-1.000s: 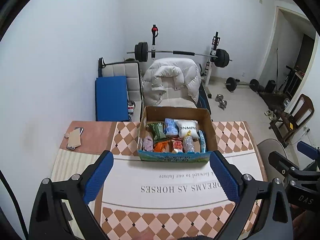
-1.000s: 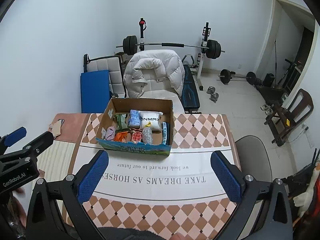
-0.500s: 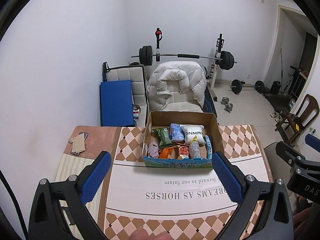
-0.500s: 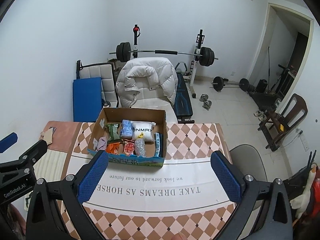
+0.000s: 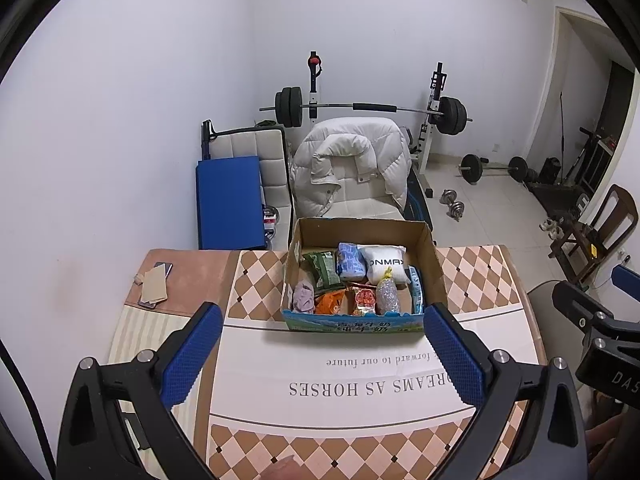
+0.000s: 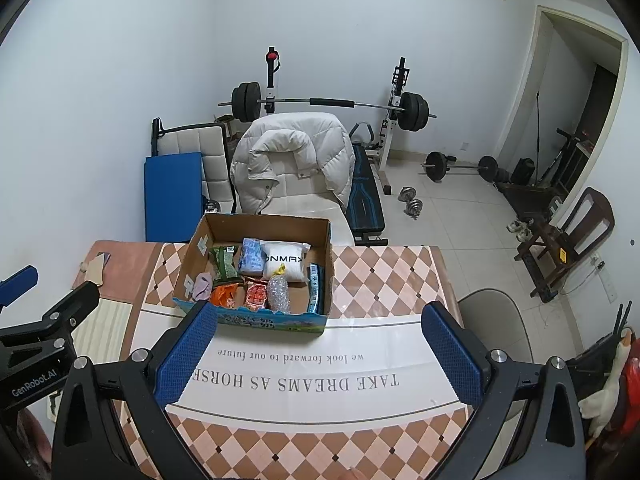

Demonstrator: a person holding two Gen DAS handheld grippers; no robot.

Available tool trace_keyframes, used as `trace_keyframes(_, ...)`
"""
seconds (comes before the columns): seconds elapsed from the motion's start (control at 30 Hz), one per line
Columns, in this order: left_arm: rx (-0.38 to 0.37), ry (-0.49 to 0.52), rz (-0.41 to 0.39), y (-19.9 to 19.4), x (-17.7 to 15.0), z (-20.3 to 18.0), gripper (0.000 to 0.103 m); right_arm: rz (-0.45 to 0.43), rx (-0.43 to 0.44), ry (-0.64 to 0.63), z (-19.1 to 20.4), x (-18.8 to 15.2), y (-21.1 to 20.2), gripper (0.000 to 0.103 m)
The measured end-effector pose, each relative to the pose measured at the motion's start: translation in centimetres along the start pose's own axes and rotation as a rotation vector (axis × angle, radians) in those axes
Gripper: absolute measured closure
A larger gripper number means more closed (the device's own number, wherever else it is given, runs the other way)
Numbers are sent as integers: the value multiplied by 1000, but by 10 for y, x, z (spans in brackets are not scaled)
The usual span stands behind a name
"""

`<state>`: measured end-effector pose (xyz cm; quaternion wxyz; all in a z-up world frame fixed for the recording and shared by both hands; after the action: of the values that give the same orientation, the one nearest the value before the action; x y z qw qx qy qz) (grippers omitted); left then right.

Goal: Organize soft objects

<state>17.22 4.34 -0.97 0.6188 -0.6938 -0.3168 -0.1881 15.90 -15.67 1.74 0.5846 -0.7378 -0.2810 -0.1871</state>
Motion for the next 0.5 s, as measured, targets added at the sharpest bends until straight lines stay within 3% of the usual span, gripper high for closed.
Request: trace_keyframes(0.5, 7, -6, -4, 2, 0, 3, 0, -3, 2, -8, 2, -3, 2, 0)
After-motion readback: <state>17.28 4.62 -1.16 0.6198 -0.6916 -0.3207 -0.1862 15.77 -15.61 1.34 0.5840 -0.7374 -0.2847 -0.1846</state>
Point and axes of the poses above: each gripper's, at about its wrist camera, not at the fingertips, and y roughly the way its jaws point, z to its left, x to its top, the point moved 4 cm from there along y, roughly the way its jaws point, and after that the axes turned 15 degrees about -y, right-handed, at the moved point
